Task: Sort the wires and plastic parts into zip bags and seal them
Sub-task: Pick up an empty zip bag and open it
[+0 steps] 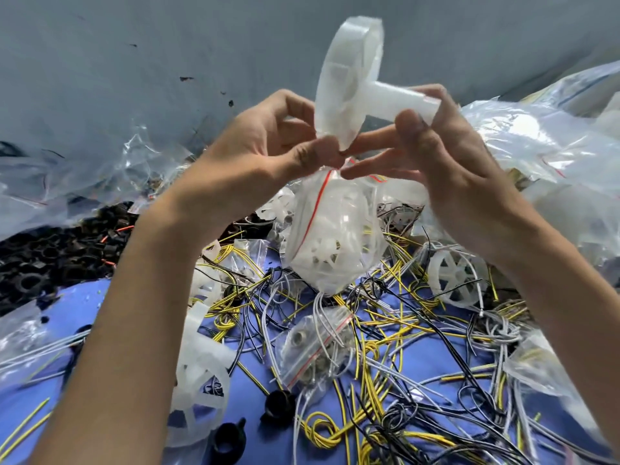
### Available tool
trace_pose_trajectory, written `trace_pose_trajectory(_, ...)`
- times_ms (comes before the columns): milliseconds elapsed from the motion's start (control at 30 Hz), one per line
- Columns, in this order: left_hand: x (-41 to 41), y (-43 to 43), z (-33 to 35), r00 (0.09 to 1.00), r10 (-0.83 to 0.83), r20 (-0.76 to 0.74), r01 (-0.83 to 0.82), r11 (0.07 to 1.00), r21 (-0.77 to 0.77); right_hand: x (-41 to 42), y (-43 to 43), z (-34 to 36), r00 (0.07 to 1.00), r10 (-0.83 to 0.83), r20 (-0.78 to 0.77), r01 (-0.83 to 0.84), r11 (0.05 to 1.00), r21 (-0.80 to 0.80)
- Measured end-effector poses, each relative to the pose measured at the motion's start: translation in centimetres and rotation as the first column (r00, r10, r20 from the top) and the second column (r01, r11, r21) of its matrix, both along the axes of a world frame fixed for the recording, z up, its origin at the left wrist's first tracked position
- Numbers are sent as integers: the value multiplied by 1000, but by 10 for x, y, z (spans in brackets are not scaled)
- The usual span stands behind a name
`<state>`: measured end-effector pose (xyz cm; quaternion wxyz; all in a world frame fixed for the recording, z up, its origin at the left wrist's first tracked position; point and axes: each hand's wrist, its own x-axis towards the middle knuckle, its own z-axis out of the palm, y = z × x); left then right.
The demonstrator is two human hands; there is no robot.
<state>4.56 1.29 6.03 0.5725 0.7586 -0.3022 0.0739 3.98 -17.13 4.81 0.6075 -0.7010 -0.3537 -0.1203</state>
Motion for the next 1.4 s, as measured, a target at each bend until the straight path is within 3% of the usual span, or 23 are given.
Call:
trace_pose_trajectory(133, -2, -3, 2, 998, 50, 35, -54, 992, 111, 1, -1, 1, 995, -97, -13, 97, 995, 11)
trace_pose_trajectory(267, -6, -3, 5, 990, 85, 110, -112, 957, 267, 0, -1, 5, 998, -65, -27, 67, 994, 88)
trace_pose_trajectory(533, -18, -3, 8, 989, -7, 147, -94, 735, 671, 2, -8, 11, 994, 50, -97, -26, 972, 233)
trace_pose_trajectory(700, -14, -3, 8, 971, 26, 239, -198, 651, 733, -2, -10, 12, 973, 209, -97, -177, 949, 261)
trace_pose_trajectory(833, -4, -2, -1, 945, 64, 320, -296, 583, 757, -11, -7, 9, 933, 335, -135, -317, 939, 136)
trace_pose_trajectory(900, 0, 1, -3, 958, 76, 277, -265, 609, 747, -13, -5, 5, 921, 349, -175, -341, 937, 72)
trace_pose_trajectory(967, -4, 3, -1, 985, 48, 167, -146, 752, 643, -14, -3, 2, 944, 287, -165, -293, 956, -17)
trace_pose_trajectory(1033, -9, 5, 2, 992, -6, 124, -58, 859, 508, -11, -1, 0, 979, 175, -106, -188, 975, -121)
trace_pose_trajectory(1100, -9, 8, 4, 993, -22, 116, -30, 901, 433, -7, 0, -3, 999, 46, 3, -44, 970, -239)
trace_pose_trajectory(1167, -8, 10, 5, 995, -24, 92, -14, 923, 385, -2, 0, -6, 992, -79, 97, 110, 925, -364)
trace_pose_trajectory(1300, -8, 12, 7, 988, 23, 153, -68, 954, 293, 0, 4, -12, 975, -157, 158, 220, 788, -575)
trace_pose_trajectory(1400, -9, 5, 7, 977, 27, 210, -78, 969, 235, 2, 7, -17, 911, -264, 317, 410, 665, -624)
